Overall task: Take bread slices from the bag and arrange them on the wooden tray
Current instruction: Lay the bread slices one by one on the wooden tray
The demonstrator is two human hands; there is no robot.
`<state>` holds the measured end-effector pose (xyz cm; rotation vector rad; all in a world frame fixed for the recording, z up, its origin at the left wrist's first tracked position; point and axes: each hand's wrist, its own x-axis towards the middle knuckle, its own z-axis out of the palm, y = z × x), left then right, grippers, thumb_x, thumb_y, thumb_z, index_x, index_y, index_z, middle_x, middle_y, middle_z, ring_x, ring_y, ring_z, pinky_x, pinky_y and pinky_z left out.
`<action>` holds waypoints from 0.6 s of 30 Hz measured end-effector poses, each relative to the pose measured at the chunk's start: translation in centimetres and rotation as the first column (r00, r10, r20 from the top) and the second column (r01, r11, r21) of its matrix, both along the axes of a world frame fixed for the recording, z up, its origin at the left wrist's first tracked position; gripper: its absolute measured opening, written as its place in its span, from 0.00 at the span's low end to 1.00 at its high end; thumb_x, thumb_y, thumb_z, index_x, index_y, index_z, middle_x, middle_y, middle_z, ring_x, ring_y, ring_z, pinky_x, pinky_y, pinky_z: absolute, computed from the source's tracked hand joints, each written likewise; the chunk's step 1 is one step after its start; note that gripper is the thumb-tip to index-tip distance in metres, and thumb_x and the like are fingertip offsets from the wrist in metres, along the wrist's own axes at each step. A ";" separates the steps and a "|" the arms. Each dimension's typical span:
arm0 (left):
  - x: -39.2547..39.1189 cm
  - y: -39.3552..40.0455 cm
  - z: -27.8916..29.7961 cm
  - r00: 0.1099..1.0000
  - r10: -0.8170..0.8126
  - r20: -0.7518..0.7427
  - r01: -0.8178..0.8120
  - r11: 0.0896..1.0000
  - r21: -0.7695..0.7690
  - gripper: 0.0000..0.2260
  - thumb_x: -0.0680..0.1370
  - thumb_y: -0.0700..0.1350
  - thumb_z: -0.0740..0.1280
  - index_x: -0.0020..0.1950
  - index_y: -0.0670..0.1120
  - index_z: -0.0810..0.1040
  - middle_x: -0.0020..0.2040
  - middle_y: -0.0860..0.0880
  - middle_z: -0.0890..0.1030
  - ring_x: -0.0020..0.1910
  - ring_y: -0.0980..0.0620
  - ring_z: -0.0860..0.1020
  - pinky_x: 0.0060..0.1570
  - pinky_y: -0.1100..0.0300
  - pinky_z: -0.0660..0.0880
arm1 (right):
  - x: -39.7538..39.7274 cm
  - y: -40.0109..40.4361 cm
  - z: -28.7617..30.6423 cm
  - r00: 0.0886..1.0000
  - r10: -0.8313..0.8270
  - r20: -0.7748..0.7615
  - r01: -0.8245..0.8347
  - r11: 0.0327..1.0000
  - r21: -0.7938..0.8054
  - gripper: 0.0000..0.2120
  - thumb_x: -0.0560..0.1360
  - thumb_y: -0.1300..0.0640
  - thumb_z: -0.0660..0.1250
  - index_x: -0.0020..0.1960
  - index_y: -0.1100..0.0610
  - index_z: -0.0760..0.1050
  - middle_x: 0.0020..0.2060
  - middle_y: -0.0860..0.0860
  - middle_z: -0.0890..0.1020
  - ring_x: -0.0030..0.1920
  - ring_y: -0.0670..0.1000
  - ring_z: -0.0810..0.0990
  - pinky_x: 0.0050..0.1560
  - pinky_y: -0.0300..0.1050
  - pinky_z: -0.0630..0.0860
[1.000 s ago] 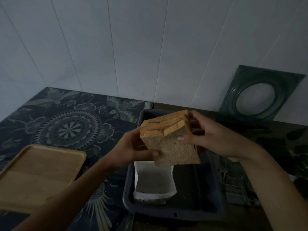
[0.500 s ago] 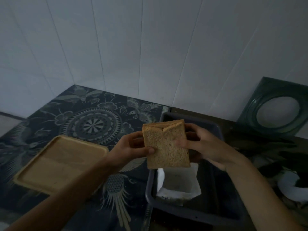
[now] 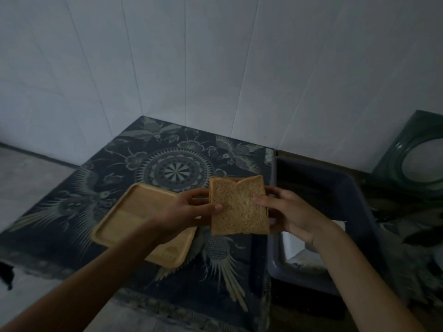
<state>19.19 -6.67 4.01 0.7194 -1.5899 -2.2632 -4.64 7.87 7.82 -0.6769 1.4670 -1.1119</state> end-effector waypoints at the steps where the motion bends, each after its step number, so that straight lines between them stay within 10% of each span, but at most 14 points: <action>1: 0.8 -0.2 -0.2 1.000 0.006 0.021 -0.006 1.000 -0.008 0.26 0.69 0.47 0.80 0.65 0.48 0.79 0.60 0.47 0.85 0.59 0.48 0.83 0.54 0.54 0.82 | 0.8 -0.4 -0.3 1.000 0.000 0.007 0.000 1.000 0.012 0.26 0.68 0.51 0.81 0.64 0.51 0.79 0.51 0.54 0.88 0.48 0.55 0.88 0.43 0.54 0.84; 13: 7.1 -2.6 -4.3 0.985 0.114 0.127 -0.119 0.992 0.037 0.22 0.68 0.56 0.79 0.59 0.51 0.84 0.58 0.47 0.85 0.56 0.45 0.85 0.50 0.56 0.83 | 6.1 -5.5 -5.4 0.999 0.044 0.013 -0.046 0.987 0.155 0.27 0.67 0.46 0.81 0.63 0.51 0.82 0.59 0.56 0.86 0.59 0.60 0.84 0.59 0.62 0.81; 18: 8.6 -3.5 -7.3 0.964 0.185 0.190 -0.214 0.966 0.147 0.28 0.65 0.52 0.80 0.64 0.50 0.80 0.59 0.44 0.85 0.55 0.44 0.85 0.49 0.55 0.83 | 7.0 -7.7 -8.2 0.996 0.075 -0.050 -0.064 0.981 0.182 0.29 0.63 0.45 0.83 0.63 0.50 0.82 0.56 0.50 0.87 0.56 0.53 0.86 0.49 0.56 0.85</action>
